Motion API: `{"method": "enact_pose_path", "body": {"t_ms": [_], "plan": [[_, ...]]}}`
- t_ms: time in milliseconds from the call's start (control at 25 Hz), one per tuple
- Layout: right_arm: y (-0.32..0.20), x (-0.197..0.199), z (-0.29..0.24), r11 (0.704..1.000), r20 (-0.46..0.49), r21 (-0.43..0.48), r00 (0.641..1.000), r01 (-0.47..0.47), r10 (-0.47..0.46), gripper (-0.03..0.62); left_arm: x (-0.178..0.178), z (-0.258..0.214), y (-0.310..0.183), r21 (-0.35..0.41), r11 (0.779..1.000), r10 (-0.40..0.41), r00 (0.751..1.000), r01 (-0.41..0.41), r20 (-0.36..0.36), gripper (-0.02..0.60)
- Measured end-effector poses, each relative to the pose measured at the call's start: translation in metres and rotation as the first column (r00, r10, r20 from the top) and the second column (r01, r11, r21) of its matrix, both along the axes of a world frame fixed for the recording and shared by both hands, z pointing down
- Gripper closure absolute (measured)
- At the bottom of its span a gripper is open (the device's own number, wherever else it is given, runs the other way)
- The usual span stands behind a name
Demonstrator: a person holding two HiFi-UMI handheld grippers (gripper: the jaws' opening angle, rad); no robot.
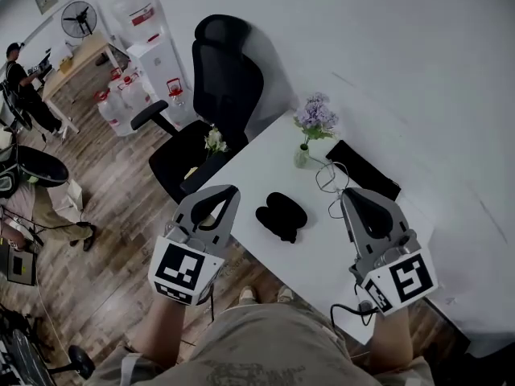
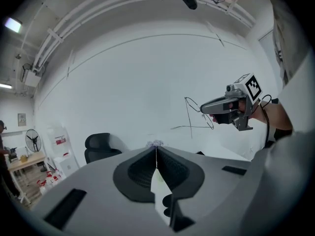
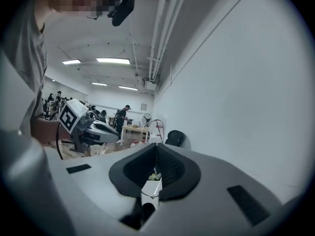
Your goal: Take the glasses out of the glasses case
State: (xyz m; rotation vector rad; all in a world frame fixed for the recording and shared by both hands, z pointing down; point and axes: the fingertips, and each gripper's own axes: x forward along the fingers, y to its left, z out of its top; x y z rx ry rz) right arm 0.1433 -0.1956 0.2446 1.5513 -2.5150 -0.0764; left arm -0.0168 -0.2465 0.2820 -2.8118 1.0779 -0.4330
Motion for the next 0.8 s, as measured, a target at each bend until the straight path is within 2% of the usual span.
{"method": "enact_pose_path", "body": {"t_ms": [160, 440, 600, 800], "plan": [[0.02, 0.005, 0.001, 1.0, -0.027, -0.005, 1.0, 0.004, -0.004, 0.559, 0.003, -0.007, 0.018, 0.017, 1.0, 0.007, 1.0, -0.007, -0.019, 0.56], [0.04, 0.009, 0.026, 0.997, -0.062, -0.07, 0.998, -0.023, 0.018, 0.56, 0.003, 0.014, 0.038, -0.044, 0.999, 0.016, 1.0, -0.016, 0.005, 0.56], [0.046, 0.003, 0.044, 0.993, -0.048, -0.121, 0.999, -0.006, 0.001, 0.559, 0.002, 0.019, 0.041, -0.061, 0.998, 0.008, 1.0, -0.007, 0.007, 0.56], [0.047, -0.008, 0.047, 0.993, -0.04, -0.118, 0.999, 0.014, -0.018, 0.559, -0.005, 0.021, 0.042, -0.065, 0.998, -0.008, 1.0, 0.009, 0.015, 0.561]]}}
